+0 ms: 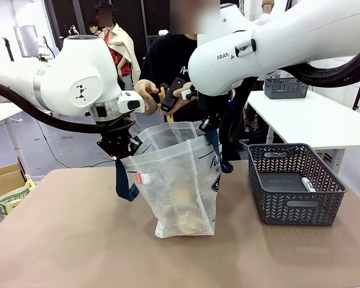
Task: Transfer purchased items from the store into the shopping bag.
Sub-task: Move the Reusable shopping bag to the right side of the table.
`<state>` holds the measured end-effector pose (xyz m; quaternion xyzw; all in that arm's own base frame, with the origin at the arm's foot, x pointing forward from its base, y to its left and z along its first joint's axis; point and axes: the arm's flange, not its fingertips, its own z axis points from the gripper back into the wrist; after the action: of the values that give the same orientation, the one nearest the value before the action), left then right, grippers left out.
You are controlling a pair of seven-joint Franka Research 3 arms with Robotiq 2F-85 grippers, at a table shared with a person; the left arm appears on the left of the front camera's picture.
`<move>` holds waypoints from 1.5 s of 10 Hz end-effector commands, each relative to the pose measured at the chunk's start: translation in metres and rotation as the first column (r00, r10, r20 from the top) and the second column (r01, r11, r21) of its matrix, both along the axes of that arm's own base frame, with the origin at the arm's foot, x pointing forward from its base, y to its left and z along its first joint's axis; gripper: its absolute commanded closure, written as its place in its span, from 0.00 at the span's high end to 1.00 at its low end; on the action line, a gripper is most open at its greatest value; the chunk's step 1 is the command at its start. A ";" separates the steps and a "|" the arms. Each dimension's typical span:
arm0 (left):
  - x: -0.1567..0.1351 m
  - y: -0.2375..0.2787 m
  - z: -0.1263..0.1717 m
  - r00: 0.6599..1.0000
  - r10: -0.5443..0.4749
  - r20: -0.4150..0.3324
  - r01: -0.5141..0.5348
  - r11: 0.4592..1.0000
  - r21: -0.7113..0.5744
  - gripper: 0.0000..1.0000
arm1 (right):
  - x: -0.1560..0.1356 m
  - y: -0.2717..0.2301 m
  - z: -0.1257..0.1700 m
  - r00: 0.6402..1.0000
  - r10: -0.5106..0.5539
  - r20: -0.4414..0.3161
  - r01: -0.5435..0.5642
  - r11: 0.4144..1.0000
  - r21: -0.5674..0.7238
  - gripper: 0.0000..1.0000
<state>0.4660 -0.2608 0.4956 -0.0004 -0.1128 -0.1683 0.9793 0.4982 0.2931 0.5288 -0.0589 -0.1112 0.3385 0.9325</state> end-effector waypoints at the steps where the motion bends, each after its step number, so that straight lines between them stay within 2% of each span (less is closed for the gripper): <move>1: 0.000 0.000 0.000 1.000 0.001 0.001 -0.001 1.000 0.000 0.00 | 0.000 0.000 0.001 1.000 0.000 0.001 0.000 1.000 0.000 0.00; 15: 0.000 0.000 0.000 1.000 0.001 0.001 -0.001 1.000 0.000 0.00 | 0.000 0.000 0.001 1.000 0.000 0.001 0.000 1.000 0.000 0.00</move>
<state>0.4660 -0.2609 0.4954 -0.0004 -0.1126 -0.1683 0.9793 0.4982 0.2932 0.5282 -0.0589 -0.1105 0.3386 0.9326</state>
